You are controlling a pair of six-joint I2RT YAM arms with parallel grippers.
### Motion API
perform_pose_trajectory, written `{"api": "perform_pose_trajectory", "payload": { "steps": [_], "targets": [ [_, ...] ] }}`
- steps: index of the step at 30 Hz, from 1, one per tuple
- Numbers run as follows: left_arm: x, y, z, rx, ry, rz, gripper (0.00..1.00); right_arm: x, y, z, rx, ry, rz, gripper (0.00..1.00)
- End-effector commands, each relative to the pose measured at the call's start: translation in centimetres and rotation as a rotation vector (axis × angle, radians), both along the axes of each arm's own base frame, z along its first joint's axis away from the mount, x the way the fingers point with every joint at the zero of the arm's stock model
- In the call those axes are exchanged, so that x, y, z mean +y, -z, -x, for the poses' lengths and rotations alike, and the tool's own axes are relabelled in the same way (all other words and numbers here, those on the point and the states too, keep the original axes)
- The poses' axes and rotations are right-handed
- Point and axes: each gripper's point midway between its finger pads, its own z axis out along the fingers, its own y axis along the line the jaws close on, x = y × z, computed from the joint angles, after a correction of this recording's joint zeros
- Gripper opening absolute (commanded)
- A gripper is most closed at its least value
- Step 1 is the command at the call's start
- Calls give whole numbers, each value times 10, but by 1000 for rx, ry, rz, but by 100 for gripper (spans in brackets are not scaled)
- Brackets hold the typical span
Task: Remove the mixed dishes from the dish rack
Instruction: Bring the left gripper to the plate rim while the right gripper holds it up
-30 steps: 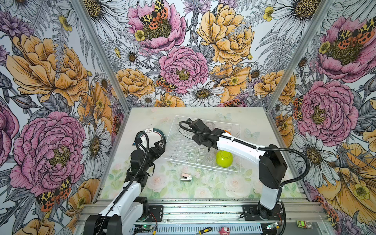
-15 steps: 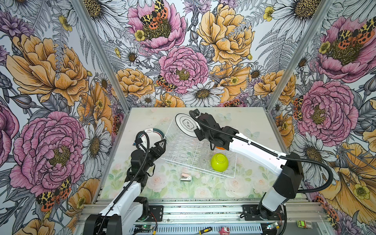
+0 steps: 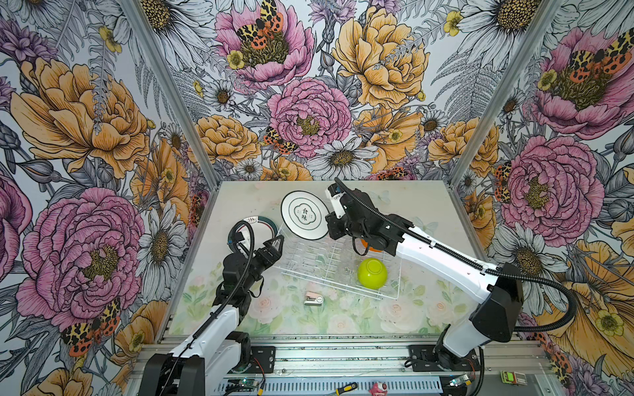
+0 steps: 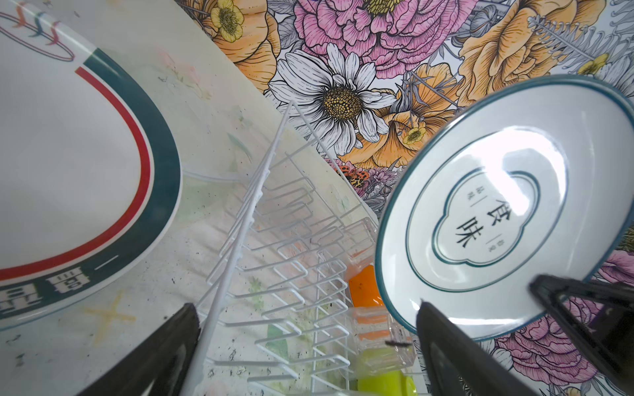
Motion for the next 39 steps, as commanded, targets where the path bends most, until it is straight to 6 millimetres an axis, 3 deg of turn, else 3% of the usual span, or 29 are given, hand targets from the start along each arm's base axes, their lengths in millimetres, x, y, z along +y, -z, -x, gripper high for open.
{"api": "perform_pose_trajectory", "payload": {
  "steps": [1,11,20,39],
  "targets": [
    [-15,-35,3,-145,78,19,98,12,-41,9,-8,-52,-185,0],
    [-18,-43,7,-190,95,36,99,28,-48,27,52,-154,-284,0],
    [-17,-45,9,-216,95,43,99,36,-36,36,103,-210,-289,0],
    [-9,-47,13,-232,54,16,99,50,-13,29,172,-231,-284,0]
  ]
}}
